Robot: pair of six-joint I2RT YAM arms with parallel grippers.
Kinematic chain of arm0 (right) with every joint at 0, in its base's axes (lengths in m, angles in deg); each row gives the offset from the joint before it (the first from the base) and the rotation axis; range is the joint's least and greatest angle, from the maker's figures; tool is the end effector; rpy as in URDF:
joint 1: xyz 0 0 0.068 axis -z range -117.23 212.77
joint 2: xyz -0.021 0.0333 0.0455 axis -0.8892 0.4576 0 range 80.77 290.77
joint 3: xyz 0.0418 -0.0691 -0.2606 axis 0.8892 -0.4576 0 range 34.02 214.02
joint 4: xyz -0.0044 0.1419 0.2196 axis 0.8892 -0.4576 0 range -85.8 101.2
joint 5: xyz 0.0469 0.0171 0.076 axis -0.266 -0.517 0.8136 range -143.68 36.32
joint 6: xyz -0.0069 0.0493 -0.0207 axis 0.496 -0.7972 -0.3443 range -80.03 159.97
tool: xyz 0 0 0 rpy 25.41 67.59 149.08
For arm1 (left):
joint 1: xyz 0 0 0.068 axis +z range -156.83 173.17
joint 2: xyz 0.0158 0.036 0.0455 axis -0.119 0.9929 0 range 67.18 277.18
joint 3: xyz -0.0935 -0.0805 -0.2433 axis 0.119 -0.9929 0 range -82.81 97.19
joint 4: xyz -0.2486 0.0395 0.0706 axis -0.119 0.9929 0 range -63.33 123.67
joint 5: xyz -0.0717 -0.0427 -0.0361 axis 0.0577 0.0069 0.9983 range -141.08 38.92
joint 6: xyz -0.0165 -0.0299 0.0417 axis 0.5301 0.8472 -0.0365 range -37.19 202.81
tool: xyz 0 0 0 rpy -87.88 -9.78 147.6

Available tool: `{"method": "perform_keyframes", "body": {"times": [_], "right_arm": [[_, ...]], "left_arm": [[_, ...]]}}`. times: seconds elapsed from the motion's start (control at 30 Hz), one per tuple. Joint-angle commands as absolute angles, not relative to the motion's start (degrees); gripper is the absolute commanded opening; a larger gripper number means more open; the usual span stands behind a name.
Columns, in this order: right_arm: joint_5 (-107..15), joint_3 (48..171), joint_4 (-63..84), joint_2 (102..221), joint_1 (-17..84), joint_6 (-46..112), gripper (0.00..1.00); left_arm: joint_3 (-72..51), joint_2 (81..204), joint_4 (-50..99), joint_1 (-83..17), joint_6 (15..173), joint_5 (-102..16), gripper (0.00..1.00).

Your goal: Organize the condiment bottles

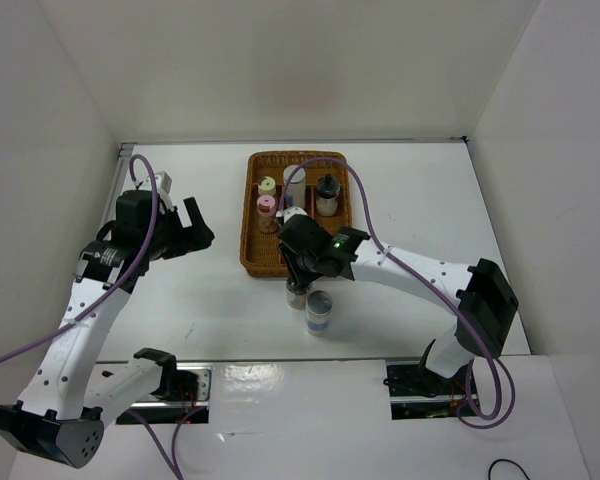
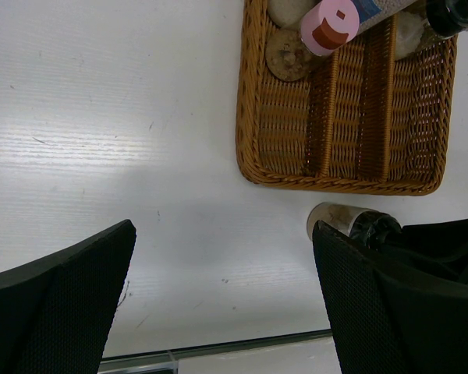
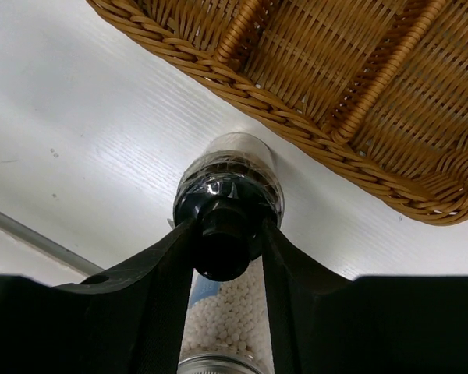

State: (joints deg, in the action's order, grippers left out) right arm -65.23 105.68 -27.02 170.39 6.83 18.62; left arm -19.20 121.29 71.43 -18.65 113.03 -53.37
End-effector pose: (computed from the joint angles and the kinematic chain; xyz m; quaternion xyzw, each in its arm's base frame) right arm 0.1909 0.2698 0.2686 -0.2551 0.9176 0.1055 0.2861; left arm 0.1828 -0.0368 0.3637 -0.1511 0.8750 -0.1483 0.4354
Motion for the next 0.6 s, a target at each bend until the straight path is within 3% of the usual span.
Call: {"method": "perform_keyframes", "body": {"times": [0.0, 0.3, 0.57], "right_arm": [[-65.64, 105.65, -24.84, 170.86, 6.78, 19.31, 0.43], [-65.11, 106.27, -24.84, 171.38, 6.78, 19.31, 0.21], [-62.04, 109.43, -28.26, 168.40, 6.78, 19.31, 0.13]], "left_arm": [[-19.27, 120.27, 70.27, -18.35, 112.87, -53.81, 1.00], [-19.27, 120.27, 70.27, -18.35, 112.87, -53.81, 1.00], [-19.27, 120.27, 70.27, -18.35, 112.87, -53.81, 1.00]]}}
